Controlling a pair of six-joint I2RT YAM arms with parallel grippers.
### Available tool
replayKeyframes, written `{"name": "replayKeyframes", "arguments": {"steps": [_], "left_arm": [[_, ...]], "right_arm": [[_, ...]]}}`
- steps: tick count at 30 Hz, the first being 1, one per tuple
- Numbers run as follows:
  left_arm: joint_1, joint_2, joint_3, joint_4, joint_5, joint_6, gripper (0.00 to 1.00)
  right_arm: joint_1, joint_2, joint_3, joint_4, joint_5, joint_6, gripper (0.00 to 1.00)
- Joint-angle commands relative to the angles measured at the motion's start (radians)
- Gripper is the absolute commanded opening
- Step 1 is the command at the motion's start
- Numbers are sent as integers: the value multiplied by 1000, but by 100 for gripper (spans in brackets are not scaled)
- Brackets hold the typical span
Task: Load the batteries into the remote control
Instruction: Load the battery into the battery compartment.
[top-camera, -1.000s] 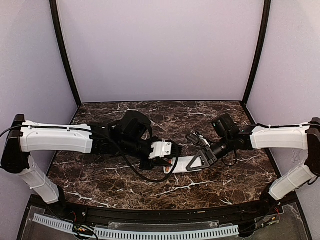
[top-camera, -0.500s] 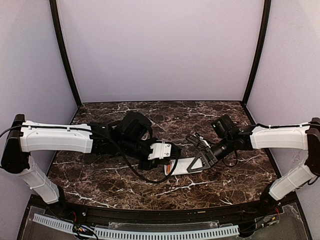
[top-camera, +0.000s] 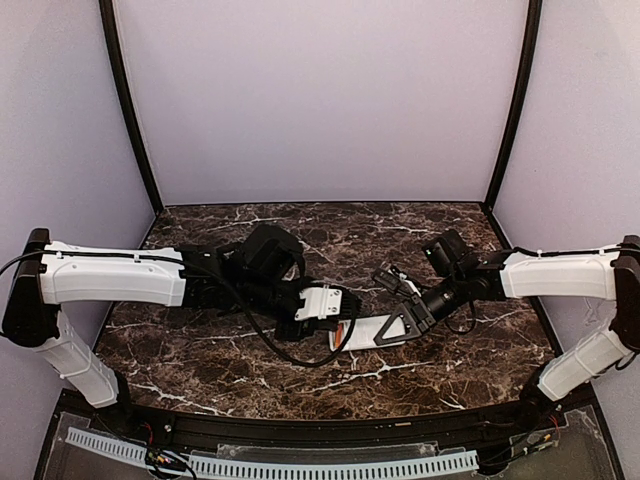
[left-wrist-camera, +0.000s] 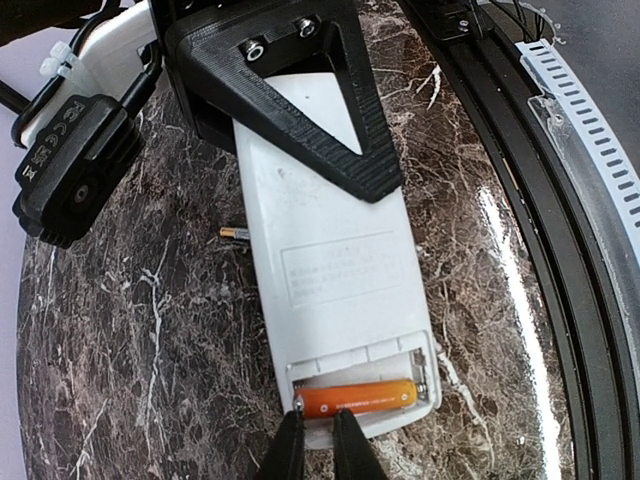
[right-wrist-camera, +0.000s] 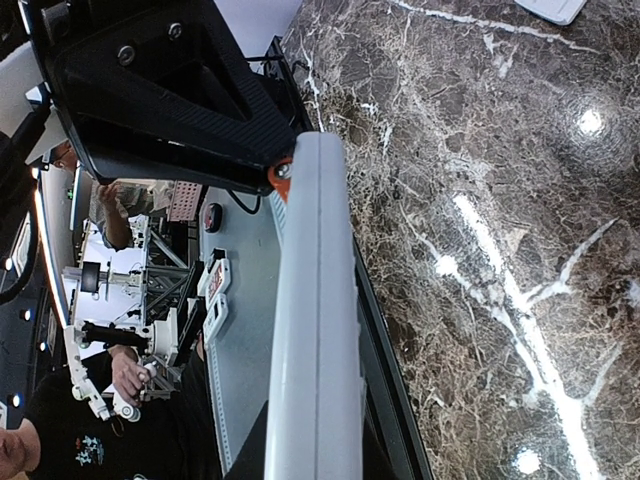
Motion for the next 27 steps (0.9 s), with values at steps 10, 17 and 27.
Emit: {"name": "replayKeyframes", "arguments": {"steps": [10, 17, 27], "left_arm": [[42, -110, -58, 72, -36, -177, 47], [123, -216, -163, 289, -64, -558, 72], [165, -219, -357, 647, -19, -1076, 85]], "right_arm": [[7, -17, 31, 33, 43, -39, 0], [7, -66, 35, 58, 143, -35, 0], [7, -115, 27, 112, 206, -15, 0]]}}
